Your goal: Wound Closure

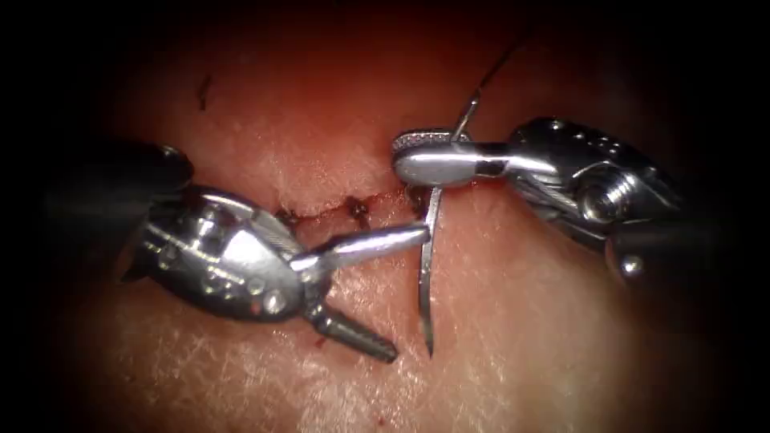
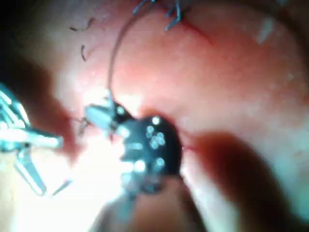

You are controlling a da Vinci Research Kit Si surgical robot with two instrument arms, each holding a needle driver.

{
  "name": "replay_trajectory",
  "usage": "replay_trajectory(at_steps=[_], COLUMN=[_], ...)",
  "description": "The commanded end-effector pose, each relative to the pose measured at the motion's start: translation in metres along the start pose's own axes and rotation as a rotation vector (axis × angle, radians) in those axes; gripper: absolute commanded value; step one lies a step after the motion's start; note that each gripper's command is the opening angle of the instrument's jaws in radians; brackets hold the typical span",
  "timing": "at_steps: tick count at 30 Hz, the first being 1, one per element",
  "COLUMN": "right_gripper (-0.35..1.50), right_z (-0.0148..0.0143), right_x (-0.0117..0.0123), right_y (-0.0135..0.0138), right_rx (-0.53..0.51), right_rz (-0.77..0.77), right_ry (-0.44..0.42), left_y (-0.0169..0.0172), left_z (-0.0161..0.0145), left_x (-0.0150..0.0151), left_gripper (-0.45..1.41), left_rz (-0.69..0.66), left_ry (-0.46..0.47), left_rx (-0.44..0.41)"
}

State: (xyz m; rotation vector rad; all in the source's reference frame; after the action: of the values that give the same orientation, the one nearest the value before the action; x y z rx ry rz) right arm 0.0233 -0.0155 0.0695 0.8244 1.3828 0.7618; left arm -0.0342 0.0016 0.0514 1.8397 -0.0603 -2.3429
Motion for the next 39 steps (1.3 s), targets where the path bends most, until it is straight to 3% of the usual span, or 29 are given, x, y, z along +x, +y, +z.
replay_trajectory(at_steps=[1, 7, 13, 20, 28, 33, 39], right_gripper=[-0.35, -0.35, -0.35, -0.35, -0.35, -0.35, -0.35], right_z=[0.0000, -0.0030, -0.0050, -0.0056, -0.0050, -0.0046, -0.0044], right_x=[-0.0004, 0.0019, 0.0030, 0.0045, 0.0056, 0.0061, 0.0060], right_y=[0.0005, 0.0011, 0.0016, 0.0032, 0.0052, 0.0058, 0.0058], right_rx=[0.007, 0.022, 0.082, 0.014, -0.054, -0.070, -0.076], right_rz=[-0.039, -0.405, -0.643, -0.772, -0.958, -1.041, -1.106], right_ry=[0.005, -0.011, -0.021, 0.018, 0.036, 0.046, 0.064], left_y=[0.0002, 0.0008, 0.0018, 0.0019, 0.0010, 0.0009, 0.0015], left_z=[0.0009, 0.0022, 0.0038, 0.0051, 0.0068, 0.0070, 0.0073], left_x=[-0.0006, -0.0014, -0.0032, -0.0053, -0.0079, -0.0094, -0.0121], left_gripper=[0.93, 0.93, 0.76, 0.79, 0.71, 0.64, 0.49], left_rz=[-0.015, -0.129, -0.315, -0.469, -0.501, -0.583, -0.717], left_ry=[0.000, 0.012, -0.011, -0.061, -0.127, -0.187, -0.343], left_rx=[0.001, -0.009, -0.015, -0.031, 0.021, 0.078, 0.208])
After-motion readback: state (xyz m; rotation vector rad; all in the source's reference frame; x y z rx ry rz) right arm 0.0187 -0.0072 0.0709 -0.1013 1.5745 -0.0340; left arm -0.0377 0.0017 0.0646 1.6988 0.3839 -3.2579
